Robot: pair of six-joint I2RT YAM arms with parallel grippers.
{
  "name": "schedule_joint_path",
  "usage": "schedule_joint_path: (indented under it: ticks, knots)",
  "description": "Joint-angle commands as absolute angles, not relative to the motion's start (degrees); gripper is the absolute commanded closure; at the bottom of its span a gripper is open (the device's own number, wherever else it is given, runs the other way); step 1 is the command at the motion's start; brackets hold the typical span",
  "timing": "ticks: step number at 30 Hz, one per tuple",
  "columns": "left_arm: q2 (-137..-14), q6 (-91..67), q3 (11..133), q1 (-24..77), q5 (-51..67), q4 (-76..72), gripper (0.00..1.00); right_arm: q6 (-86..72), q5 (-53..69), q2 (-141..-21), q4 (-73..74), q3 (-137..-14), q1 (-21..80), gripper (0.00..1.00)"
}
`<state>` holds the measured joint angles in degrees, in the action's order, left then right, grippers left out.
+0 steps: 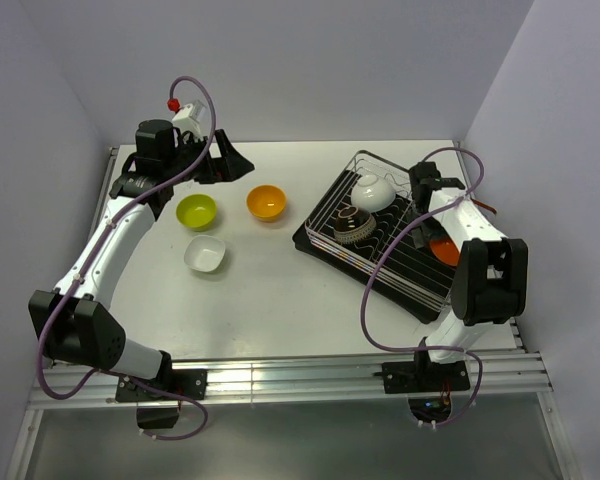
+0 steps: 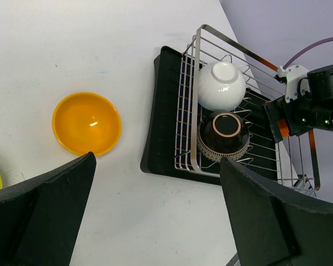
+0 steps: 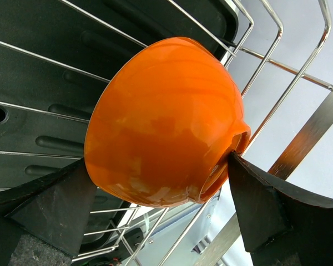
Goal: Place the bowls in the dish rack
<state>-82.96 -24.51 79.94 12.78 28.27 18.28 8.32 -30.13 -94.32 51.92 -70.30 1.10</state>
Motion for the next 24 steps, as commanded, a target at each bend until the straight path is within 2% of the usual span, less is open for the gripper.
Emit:
schedule_joint_path:
  ticks: [1,15,24]
  knots:
    - [-81.0,-23.4,81.1,12.5,29.0,16.7,0.01,5.7,-26.9,-93.6,53.3,-72.0,2.0,0.0]
    - [-80.9,-23.9,81.5,12.5,29.6,16.5,0.01,5.8,-23.5,-92.7,54.0,-73.7,2.5,0.0]
    - [-80.4,-23.5,81.1,12.5,29.3,16.6,0.01,6.6,-32.0,-93.2,50.6,-70.7,2.6,0.0]
